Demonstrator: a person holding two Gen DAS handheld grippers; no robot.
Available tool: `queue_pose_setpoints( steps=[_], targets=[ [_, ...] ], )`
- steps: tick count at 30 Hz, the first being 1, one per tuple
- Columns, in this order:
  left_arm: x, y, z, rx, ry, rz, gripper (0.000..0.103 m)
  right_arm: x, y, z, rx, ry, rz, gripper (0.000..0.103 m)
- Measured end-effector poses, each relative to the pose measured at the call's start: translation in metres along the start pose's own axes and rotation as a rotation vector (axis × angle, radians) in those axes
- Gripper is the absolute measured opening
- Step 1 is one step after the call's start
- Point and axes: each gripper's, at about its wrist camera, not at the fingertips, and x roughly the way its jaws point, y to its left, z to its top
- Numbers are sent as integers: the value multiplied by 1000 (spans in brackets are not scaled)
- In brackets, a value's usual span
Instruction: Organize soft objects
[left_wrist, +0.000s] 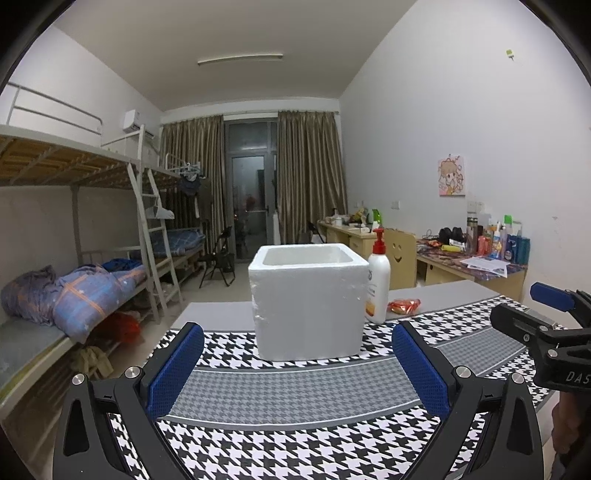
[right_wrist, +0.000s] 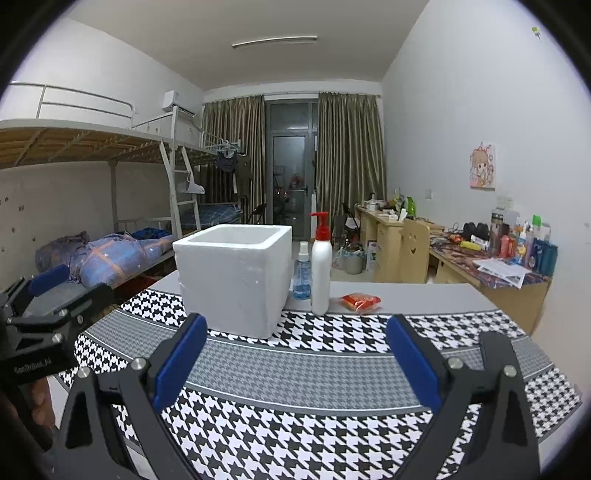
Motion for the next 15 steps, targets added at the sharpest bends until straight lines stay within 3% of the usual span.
queue_pose_setpoints(
  steps=[15],
  targets=[
    [2,2,-5,-4,27,1,102,2,2,-5,-2,20,17,99]
  ],
)
